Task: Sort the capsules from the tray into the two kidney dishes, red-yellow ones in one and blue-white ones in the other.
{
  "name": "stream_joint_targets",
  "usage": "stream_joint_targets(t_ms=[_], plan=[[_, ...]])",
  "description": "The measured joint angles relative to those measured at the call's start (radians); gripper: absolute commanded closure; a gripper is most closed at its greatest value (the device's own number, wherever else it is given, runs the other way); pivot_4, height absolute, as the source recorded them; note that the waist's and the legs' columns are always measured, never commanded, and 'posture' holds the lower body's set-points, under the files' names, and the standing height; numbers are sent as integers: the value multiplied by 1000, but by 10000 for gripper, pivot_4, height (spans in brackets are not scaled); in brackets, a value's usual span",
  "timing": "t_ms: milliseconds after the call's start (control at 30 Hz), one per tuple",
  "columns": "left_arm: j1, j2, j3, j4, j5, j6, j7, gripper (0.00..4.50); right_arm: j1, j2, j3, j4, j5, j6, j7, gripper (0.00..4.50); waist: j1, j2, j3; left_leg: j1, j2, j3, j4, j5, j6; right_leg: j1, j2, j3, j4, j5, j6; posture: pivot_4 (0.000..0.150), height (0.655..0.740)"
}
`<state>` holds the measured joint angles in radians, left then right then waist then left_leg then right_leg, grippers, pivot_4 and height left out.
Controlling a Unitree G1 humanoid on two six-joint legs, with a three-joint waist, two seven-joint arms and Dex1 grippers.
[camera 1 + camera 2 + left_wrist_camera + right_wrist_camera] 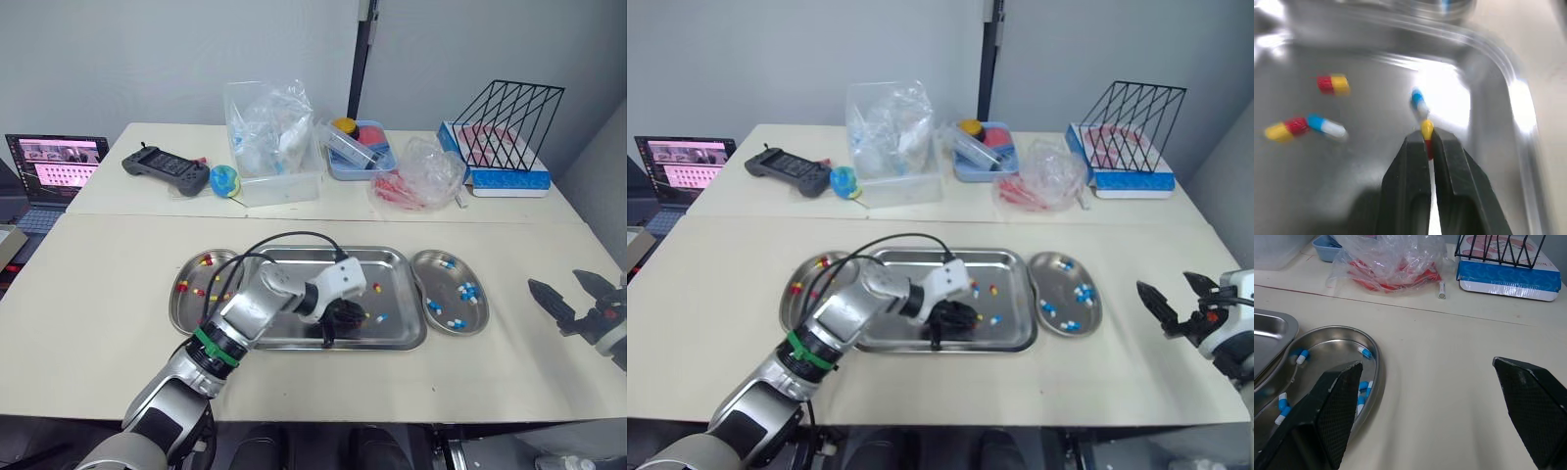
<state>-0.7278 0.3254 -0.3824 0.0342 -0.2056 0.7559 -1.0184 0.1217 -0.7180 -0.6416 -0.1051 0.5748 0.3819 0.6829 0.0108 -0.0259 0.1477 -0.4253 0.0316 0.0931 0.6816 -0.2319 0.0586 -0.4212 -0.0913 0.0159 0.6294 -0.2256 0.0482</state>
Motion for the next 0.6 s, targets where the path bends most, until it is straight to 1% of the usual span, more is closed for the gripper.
stream_joint_targets(t_ms=[67,133,200,300,400,467,533,600], plan=[[-44,63,98,-21,-49,29,-15,44260,-7,-1,-1,4,11,0,17,0,-2,1,0,1,0,0,-1,0,0,0,0,0,0,0,0,1500,7400],[-51,124,170,-32,-80,30,-34,44260,-11,-3,-3,8,27,2,36,0,-7,2,-1,1,0,0,-2,0,0,1,0,0,-1,0,0,1500,7400],[-17,204,250,-32,-124,3,-78,44260,-24,-14,0,19,37,14,59,0,-13,3,-1,2,0,1,-2,0,0,0,0,0,0,0,0,1500,7400],[37,289,327,-21,-165,-36,-138,44260,-33,-37,1,36,37,24,83,0,-13,2,-1,1,0,1,-2,0,0,1,0,0,0,0,-1,1500,7400],[102,425,375,21,-159,-118,-187,44260,-76,-55,19,62,38,37,122,0,-13,2,-1,2,0,1,-2,0,0,1,0,0,-1,0,-1,1500,7400],[162,494,446,94,-159,-154,-205,44260,-91,-81,30,92,38,41,150,0,-16,2,-1,2,1,2,-2,0,0,0,0,0,0,-1,-1,1500,7400],[225,531,476,135,-151,-199,-217,44260,-107,-97,40,119,37,48,171,0,-16,2,-1,2,1,2,-2,0,0,1,-1,-1,-1,-1,-1,1500,7400],[259,533,473,154,-149,-230,-221,44260,-117,-98,54,124,37,62,189,0,-3,2,-1,1,1,2,-1,0,0,1,-1,-2,-1,-1,-1,1500,7400]])
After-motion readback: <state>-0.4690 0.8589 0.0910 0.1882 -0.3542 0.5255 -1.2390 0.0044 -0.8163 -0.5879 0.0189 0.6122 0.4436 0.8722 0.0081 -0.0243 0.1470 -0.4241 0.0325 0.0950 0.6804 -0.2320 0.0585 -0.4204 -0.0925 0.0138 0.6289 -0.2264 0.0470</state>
